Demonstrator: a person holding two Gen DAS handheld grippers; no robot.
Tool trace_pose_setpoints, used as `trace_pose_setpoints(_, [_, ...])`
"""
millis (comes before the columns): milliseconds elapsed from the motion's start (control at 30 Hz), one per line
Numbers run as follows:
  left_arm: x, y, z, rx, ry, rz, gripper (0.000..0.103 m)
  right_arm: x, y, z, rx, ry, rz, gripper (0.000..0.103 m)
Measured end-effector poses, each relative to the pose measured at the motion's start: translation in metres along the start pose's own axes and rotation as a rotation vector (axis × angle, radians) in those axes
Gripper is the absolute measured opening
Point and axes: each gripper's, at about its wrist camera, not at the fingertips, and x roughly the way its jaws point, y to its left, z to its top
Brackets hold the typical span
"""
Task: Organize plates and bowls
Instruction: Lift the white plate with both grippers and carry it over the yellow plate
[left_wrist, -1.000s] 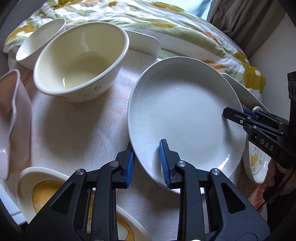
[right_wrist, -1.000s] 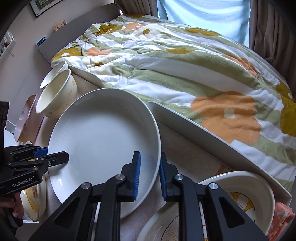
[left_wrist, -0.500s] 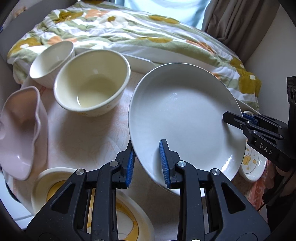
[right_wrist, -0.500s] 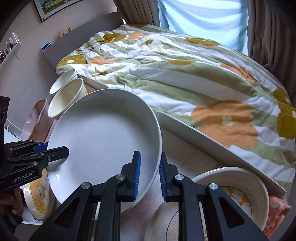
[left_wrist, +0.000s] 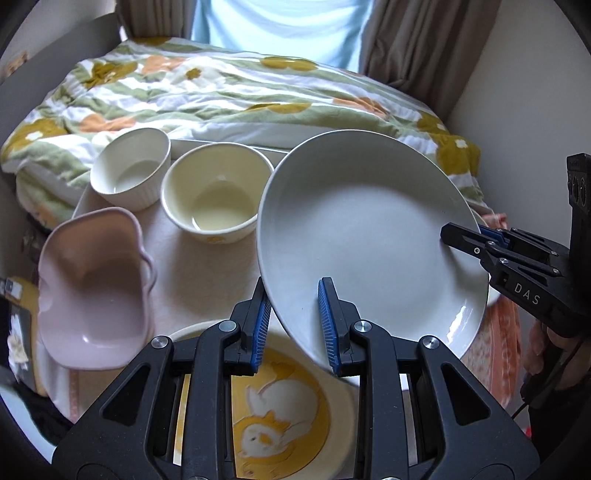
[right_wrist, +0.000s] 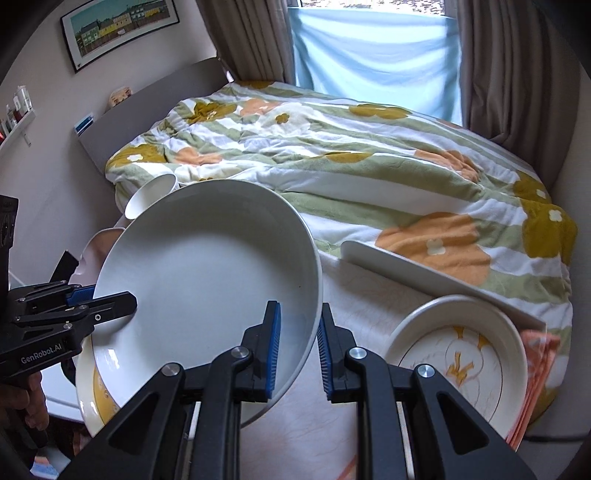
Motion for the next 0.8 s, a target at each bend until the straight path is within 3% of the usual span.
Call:
trace_pose_setpoints(367, [-0.037,0.055,-0.069,0.137,0.069,-0.060,0.023,-0.022,0.081,-0.074,0.163,0.019,-0.071,0.018])
trace_pose_setpoints(567, [-0.036,0.083,-0.108,0.134,0.121,-0.072,0.023,-0.014,0.115,-0.111,0.216,0.069,-0.090,0.018])
trace_pose_setpoints(800, [-0.018,0.102,-0.119,0.116,0.144,-0.092,0.023,-0.002,0.137,-0.129,0.212,0.087,-0.137,0.018])
